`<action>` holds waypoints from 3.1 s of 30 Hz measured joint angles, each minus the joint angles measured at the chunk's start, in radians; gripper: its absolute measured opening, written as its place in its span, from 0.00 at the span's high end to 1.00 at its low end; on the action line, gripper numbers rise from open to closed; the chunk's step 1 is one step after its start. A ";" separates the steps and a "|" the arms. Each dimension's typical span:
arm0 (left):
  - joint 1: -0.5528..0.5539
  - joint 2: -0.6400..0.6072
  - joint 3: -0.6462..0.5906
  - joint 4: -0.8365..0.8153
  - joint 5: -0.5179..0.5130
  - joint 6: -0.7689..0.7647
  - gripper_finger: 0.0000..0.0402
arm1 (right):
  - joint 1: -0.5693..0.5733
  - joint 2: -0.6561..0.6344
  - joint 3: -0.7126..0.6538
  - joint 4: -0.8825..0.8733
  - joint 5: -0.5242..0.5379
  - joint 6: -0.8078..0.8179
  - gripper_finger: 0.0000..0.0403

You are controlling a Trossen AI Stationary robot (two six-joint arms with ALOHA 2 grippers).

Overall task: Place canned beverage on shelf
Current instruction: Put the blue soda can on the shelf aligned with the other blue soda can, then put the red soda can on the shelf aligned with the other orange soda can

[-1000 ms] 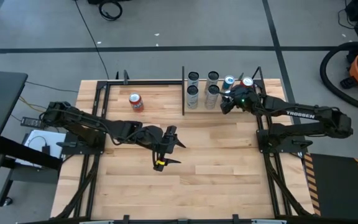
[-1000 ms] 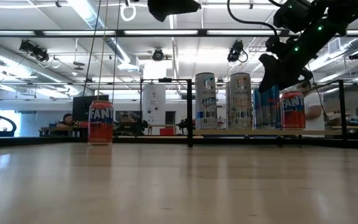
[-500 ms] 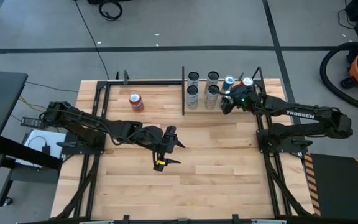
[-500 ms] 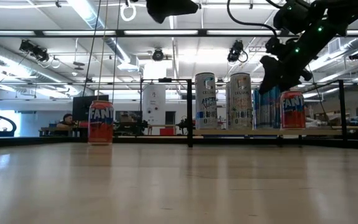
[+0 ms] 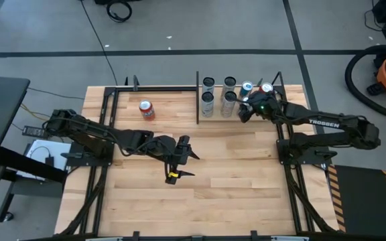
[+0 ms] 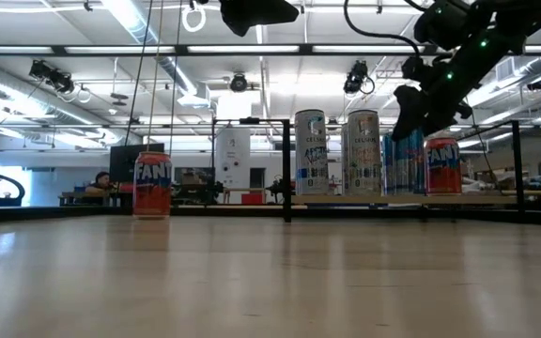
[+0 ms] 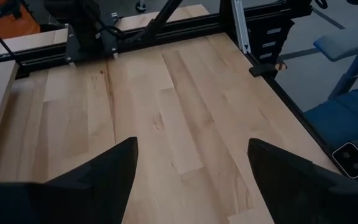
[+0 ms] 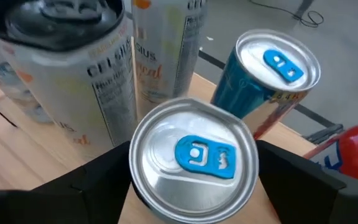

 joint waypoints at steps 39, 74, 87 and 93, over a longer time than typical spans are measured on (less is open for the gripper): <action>0.155 -0.001 -0.014 0.032 -0.054 -0.213 0.24 | 0.002 -0.212 0.001 0.083 -0.665 -0.047 0.14; 0.337 -0.054 -0.014 -0.475 -0.103 -0.170 0.24 | 0.151 -0.077 -0.012 0.156 -0.656 -0.087 0.14; 0.550 -0.199 -0.014 -0.753 -0.102 -0.160 0.24 | 0.182 0.051 -0.014 0.240 -0.660 -0.104 0.15; 0.684 -0.206 -0.014 -0.813 -0.103 -0.156 0.24 | 0.209 0.052 -0.013 0.283 -0.666 -0.120 0.15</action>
